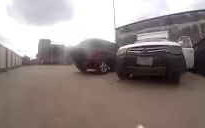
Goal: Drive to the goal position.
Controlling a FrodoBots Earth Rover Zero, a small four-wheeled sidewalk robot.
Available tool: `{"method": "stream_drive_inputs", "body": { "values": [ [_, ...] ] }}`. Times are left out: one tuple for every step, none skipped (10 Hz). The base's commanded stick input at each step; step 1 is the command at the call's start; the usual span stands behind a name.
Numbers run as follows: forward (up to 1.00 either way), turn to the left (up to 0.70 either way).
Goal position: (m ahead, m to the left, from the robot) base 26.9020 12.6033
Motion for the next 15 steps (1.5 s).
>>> {"method": "stream_drive_inputs", "body": {
  "values": [
    [0.40, 0.02],
    [0.70, 0.00],
    [0.70, 0.00],
    [0.70, 0.00],
    [0.70, 0.00],
    [0.70, 0.00],
    [0.70, 0.00],
    [0.70, 0.00],
    [0.70, 0.00],
    [0.70, 0.00],
    [0.70, 0.00],
    [0.70, 0.00],
    [0.70, 0.00],
    [0.70, 0.00],
    [0.70, 0.00]
  ]
}}
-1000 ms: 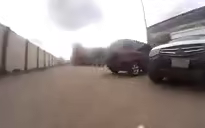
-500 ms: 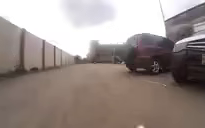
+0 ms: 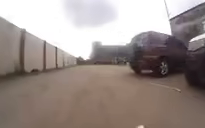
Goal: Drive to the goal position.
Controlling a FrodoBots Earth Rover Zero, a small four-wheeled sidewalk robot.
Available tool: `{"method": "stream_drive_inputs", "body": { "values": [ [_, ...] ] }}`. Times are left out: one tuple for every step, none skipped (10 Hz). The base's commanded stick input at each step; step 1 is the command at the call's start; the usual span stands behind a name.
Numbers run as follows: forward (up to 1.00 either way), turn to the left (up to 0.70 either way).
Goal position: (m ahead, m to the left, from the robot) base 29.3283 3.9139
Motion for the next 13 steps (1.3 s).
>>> {"method": "stream_drive_inputs", "body": {
  "values": [
    [0.70, 0.00],
    [0.70, 0.00],
    [0.70, 0.00],
    [0.70, 0.06],
    [0.70, 0.26],
    [0.70, 0.23],
    [0.70, 0.01],
    [0.70, 0.00],
    [0.70, 0.00],
    [0.70, 0.00],
    [0.70, 0.00],
    [0.70, 0.00],
    [0.70, 0.00]
  ]
}}
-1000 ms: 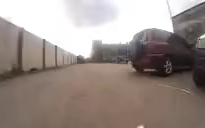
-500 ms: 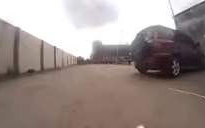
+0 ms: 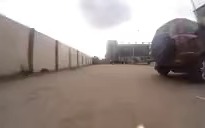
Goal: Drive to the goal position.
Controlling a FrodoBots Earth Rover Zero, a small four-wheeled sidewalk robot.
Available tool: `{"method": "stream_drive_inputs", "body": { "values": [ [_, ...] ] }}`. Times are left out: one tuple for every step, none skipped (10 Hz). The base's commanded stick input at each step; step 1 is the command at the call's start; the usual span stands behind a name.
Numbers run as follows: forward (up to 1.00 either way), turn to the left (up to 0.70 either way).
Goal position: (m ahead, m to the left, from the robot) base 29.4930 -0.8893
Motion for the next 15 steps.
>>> {"method": "stream_drive_inputs", "body": {
  "values": [
    [0.70, 0.00],
    [0.70, 0.00],
    [0.70, 0.00],
    [0.70, 0.00],
    [0.70, 0.00],
    [0.70, 0.00],
    [0.70, 0.00],
    [0.70, 0.00],
    [0.70, 0.00],
    [0.70, 0.00],
    [0.70, 0.00],
    [0.70, 0.00],
    [0.70, 0.00],
    [0.70, 0.00],
    [0.70, 0.00]
  ]
}}
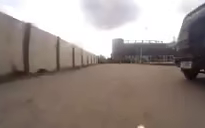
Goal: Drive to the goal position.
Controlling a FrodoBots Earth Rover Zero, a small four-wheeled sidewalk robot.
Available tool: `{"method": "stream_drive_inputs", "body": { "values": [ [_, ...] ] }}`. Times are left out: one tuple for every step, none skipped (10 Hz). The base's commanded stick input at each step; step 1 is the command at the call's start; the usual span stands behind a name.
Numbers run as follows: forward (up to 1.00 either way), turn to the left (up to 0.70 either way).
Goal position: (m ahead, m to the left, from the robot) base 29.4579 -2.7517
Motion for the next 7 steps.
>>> {"method": "stream_drive_inputs", "body": {
  "values": [
    [0.70, 0.00],
    [0.70, 0.00],
    [0.70, 0.00],
    [0.70, 0.00],
    [0.70, 0.00],
    [0.70, 0.00],
    [0.70, 0.00]
  ]
}}
